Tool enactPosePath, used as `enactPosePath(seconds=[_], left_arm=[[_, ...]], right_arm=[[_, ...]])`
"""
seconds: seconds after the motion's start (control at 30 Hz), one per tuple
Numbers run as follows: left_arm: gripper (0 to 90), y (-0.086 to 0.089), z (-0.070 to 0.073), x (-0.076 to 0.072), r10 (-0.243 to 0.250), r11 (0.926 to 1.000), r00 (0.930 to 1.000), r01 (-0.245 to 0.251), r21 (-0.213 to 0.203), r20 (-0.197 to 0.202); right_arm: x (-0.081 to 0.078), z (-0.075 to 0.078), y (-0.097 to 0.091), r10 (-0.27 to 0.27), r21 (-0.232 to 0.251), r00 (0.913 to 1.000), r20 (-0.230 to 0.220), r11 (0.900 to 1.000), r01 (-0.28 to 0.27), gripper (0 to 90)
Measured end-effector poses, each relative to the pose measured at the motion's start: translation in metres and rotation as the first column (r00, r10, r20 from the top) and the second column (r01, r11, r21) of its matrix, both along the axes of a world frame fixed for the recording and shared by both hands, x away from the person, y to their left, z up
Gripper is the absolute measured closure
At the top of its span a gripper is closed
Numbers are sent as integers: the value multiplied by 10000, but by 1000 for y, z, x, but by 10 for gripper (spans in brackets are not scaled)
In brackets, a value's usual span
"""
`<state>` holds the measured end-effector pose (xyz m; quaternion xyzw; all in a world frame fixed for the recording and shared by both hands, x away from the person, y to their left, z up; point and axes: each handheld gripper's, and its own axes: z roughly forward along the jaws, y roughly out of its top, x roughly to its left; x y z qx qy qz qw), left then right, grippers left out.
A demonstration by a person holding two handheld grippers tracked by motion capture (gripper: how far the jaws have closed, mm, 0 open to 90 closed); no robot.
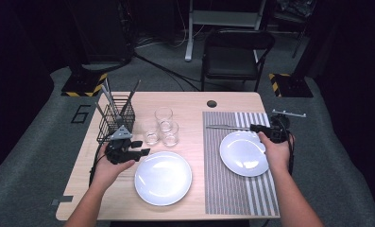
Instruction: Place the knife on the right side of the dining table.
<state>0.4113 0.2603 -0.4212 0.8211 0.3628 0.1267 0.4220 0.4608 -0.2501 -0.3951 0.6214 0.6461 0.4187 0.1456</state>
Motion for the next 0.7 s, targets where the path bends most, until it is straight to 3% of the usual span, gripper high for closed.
enactPosePath(seconds=[0.4,0.7], left_arm=[[497,4,1,1,154,9999,9999,-155,-62,-20],[498,8,2,1,302,9994,9995,-302,-150,16]], right_arm=[[-21,4,21,653,-37,9962,578,9979,-652,619],[-37,6,41,1296,-182,9876,886,9915,-1284,611]])
